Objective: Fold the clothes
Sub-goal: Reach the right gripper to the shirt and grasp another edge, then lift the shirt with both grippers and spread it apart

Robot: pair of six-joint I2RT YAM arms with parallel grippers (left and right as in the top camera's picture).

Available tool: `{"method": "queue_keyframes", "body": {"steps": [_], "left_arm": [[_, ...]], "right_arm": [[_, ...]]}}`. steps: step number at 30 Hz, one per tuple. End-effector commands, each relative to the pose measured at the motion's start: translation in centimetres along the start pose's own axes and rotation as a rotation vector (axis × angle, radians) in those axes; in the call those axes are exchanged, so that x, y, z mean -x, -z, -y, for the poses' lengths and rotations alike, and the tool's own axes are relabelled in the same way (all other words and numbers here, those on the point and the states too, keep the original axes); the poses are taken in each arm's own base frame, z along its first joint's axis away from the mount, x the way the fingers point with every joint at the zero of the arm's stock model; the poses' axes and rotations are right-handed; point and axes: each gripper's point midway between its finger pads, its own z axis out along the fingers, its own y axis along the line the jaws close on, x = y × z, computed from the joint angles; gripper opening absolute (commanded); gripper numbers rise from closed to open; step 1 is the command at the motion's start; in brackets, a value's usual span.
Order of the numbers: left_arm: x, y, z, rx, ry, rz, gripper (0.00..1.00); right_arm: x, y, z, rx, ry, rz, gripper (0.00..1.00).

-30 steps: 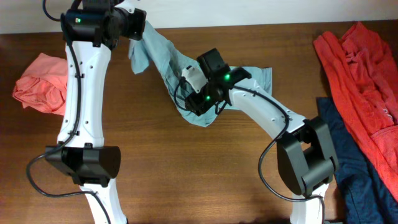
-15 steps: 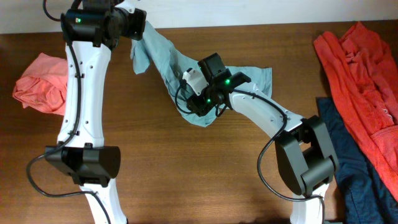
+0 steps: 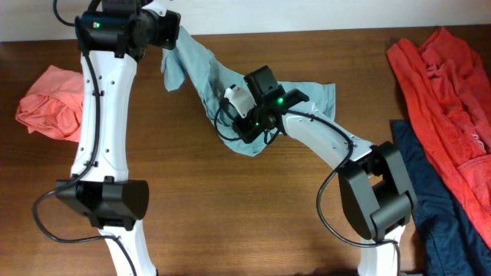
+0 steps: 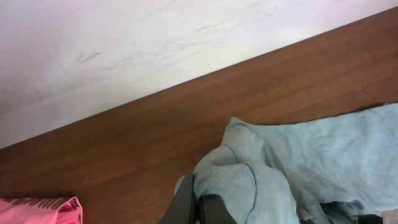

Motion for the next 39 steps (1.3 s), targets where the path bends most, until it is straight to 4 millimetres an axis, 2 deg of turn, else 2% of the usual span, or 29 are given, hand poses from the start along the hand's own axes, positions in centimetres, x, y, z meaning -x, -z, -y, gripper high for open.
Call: {"method": "queue_keyframes", "body": {"steps": [1, 5, 9, 11, 12, 13, 16, 17, 18, 19, 20, 24, 27, 28, 30, 31, 35, 39], "left_arm": [[1.3, 1.2, -0.2, 0.001, 0.015, 0.048, 0.01], [2.1, 1.9, -0.5, 0.011, 0.016, 0.077, 0.01], [4.1, 3.9, -1.1, 0.030, 0.012, 0.150, 0.01], [5.2, 5.2, -1.2, 0.039, 0.009, 0.192, 0.01], [6.0, 6.1, -1.3, 0.046, 0.007, 0.223, 0.01], [7.0, 7.5, -1.4, 0.055, 0.003, 0.266, 0.01], [8.3, 9.7, -1.5, 0.067, -0.002, 0.325, 0.01], [8.9, 10.9, -1.6, 0.073, -0.005, 0.356, 0.01], [9.2, 11.5, -1.6, 0.074, -0.004, 0.371, 0.01], [9.8, 12.8, -1.5, 0.074, 0.009, 0.406, 0.01], [10.2, 13.5, -1.4, 0.071, 0.013, 0.428, 0.01], [11.8, 16.7, -0.1, 0.007, -0.018, 0.527, 0.01], [12.8, 19.5, 0.8, -0.029, -0.018, 0.607, 0.01], [13.3, 21.3, 1.2, -0.049, -0.017, 0.656, 0.01], [13.8, 23.2, 2.0, -0.084, -0.037, 0.706, 0.01], [14.1, 25.2, 2.9, -0.119, -0.055, 0.750, 0.01], [14.3, 28.5, 4.1, -0.135, -0.080, 0.810, 0.01], [14.1, 31.9, 4.5, -0.127, -0.094, 0.864, 0.01]], "right_arm": [[1.0, 0.3, -0.3, 0.019, -0.016, 0.012, 0.04], [2.6, 3.5, 0.1, 0.018, -0.066, 0.030, 0.04], [5.0, 10.4, 1.7, -0.024, -0.118, 0.079, 0.04], [6.1, 14.3, 2.7, -0.053, -0.141, 0.114, 0.04], [6.7, 17.1, 3.3, -0.075, -0.157, 0.143, 0.04], [7.4, 21.0, 4.1, -0.111, -0.176, 0.189, 0.04], [8.0, 26.6, 5.1, -0.165, -0.201, 0.256, 0.04], [8.0, 29.7, 5.3, -0.196, -0.214, 0.291, 0.04], [8.0, 30.9, 5.4, -0.209, -0.220, 0.304, 0.04], [7.7, 33.6, 5.6, -0.243, -0.229, 0.335, 0.04], [7.6, 34.9, 5.7, -0.261, -0.235, 0.355, 0.04], [6.9, 39.9, 6.2, -0.336, -0.252, 0.437, 0.04], [6.3, 42.6, 5.9, -0.378, -0.256, 0.481, 0.04], [5.9, 44.3, 5.5, -0.405, -0.254, 0.511, 0.04], [5.6, 45.9, 4.9, -0.430, -0.245, 0.543, 0.04], [5.5, 47.5, 4.0, -0.458, -0.220, 0.578, 0.04], [5.2, 49.5, 2.7, -0.494, -0.191, 0.627, 0.04], [5.0, 50.1, 2.0, -0.502, -0.185, 0.638, 0.04]]}}
